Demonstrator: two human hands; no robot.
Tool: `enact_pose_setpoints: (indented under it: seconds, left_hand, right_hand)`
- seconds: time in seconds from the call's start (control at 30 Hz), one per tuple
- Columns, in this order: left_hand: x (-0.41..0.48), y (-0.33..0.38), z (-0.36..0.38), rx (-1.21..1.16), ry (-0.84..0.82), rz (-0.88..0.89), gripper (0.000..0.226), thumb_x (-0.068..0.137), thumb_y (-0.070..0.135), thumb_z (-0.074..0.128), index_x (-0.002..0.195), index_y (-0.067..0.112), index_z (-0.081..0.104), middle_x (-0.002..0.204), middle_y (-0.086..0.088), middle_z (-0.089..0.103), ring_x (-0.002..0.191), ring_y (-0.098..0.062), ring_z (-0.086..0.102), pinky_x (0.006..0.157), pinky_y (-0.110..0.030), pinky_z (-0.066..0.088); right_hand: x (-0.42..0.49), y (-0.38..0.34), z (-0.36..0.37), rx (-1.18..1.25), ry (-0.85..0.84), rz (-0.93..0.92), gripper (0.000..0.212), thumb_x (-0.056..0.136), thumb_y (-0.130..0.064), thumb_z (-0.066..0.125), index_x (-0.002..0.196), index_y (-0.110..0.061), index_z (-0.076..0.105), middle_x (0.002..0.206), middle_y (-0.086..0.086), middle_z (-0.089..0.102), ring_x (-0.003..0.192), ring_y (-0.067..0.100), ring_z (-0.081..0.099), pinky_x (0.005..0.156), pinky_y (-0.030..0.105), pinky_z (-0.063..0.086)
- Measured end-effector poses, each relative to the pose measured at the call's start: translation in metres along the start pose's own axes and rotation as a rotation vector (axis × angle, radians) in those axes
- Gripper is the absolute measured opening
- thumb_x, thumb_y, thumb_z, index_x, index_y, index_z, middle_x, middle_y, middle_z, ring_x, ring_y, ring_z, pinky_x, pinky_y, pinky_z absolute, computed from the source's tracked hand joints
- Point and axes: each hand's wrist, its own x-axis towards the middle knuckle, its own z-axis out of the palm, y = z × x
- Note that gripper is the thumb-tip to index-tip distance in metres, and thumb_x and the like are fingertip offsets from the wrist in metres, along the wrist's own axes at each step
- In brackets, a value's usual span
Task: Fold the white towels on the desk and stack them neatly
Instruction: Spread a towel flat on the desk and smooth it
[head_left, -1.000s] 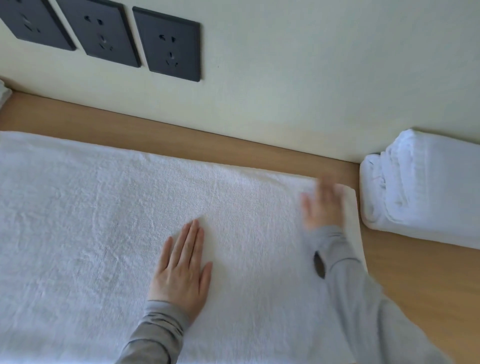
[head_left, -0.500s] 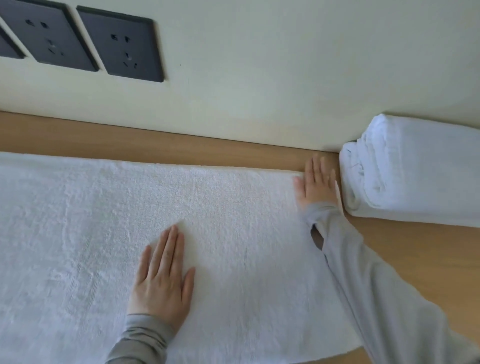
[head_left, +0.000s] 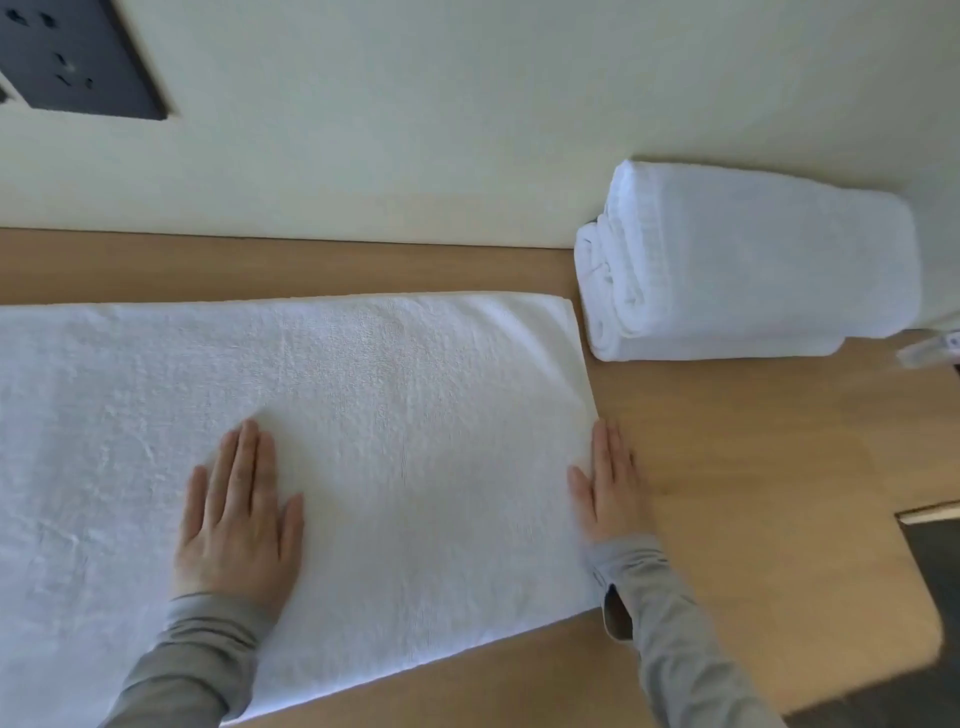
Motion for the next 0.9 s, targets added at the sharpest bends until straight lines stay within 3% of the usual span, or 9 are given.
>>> enact_pose_setpoints:
  seconds: [0.13,0.27,0.37,0.4,0.57,0.7,0.77,0.9]
  left_hand:
    - [-0.002,0.043,-0.001,-0.083,0.011,0.148,0.064,0.094,0.037,0.018,0.139,-0.006,0.034,0.147,-0.022,0.032,0.137,-0.035,0.027,0.114,-0.045,0.017]
    - [-0.007,0.109,0.012,-0.091,-0.062,0.380,0.059,0.093,0.035,0.025,0.139,-0.001,0.036,0.147,-0.017,0.034,0.137,-0.033,0.030,0.113,-0.042,0.019]
    - [-0.009,0.141,0.024,-0.028,-0.094,0.460,0.061,0.090,0.040,0.029,0.138,0.003,0.041,0.146,-0.015,0.037,0.135,-0.032,0.034,0.113,-0.046,0.020]
    - [-0.010,0.146,0.027,-0.011,-0.106,0.459,0.063,0.090,0.042,0.029,0.139,0.005,0.040,0.147,-0.014,0.035,0.136,-0.032,0.033,0.113,-0.047,0.019]
    - [-0.012,0.149,0.040,0.050,-0.102,0.444,0.065,0.090,0.047,0.027,0.143,0.009,0.034,0.151,-0.012,0.028,0.140,-0.028,0.026,0.112,-0.046,0.017]
    - [-0.012,0.147,0.043,0.058,-0.094,0.449,0.065,0.091,0.048,0.025,0.145,0.012,0.029,0.154,-0.009,0.023,0.142,-0.026,0.021,0.113,-0.046,0.016]
    - [-0.012,0.147,0.043,0.057,-0.088,0.450,0.065,0.091,0.048,0.024,0.146,0.013,0.028,0.154,-0.008,0.022,0.142,-0.026,0.020,0.113,-0.046,0.016]
    - [-0.012,0.147,0.044,0.055,-0.101,0.442,0.065,0.091,0.048,0.024,0.146,0.012,0.028,0.154,-0.008,0.022,0.142,-0.026,0.019,0.113,-0.047,0.018]
  right_hand:
    - [-0.040,0.008,-0.003,0.401,0.161,0.263,0.055,0.096,-0.024,0.047,0.145,-0.009,0.028,0.149,0.010,0.031,0.137,0.025,0.029,0.111,0.030,0.021]
    - [-0.067,0.018,-0.002,0.682,0.242,0.513,0.026,0.088,-0.016,0.061,0.112,-0.007,0.060,0.114,0.012,0.058,0.104,0.029,0.056,0.093,0.043,0.047]
    - [-0.078,0.024,-0.004,0.830,0.174,0.581,0.006,0.084,-0.014,0.068,0.087,-0.013,0.062,0.094,0.008,0.064,0.086,0.022,0.058,0.073,0.022,0.046]
    - [-0.080,0.026,-0.006,0.851,0.161,0.586,0.009,0.083,-0.013,0.068,0.080,-0.014,0.060,0.087,0.006,0.063,0.082,0.020,0.056,0.068,0.017,0.043]
    - [-0.081,0.029,-0.014,1.055,0.148,0.502,0.019,0.088,-0.003,0.059,0.073,-0.010,0.050,0.078,0.007,0.061,0.069,0.009,0.059,0.062,0.010,0.046]
    - [-0.079,0.037,-0.011,0.707,0.066,0.394,0.018,0.090,-0.016,0.058,0.075,-0.018,0.049,0.072,0.008,0.056,0.065,0.018,0.050,0.060,0.028,0.041]
    - [-0.073,0.041,-0.009,0.513,0.064,0.371,0.014,0.088,-0.020,0.059,0.078,-0.015,0.052,0.073,0.009,0.059,0.066,0.025,0.054,0.065,0.036,0.044]
    - [-0.071,0.034,-0.006,0.466,0.114,0.459,0.011,0.083,-0.015,0.063,0.091,-0.014,0.055,0.081,0.005,0.064,0.080,0.028,0.059,0.078,0.042,0.049]
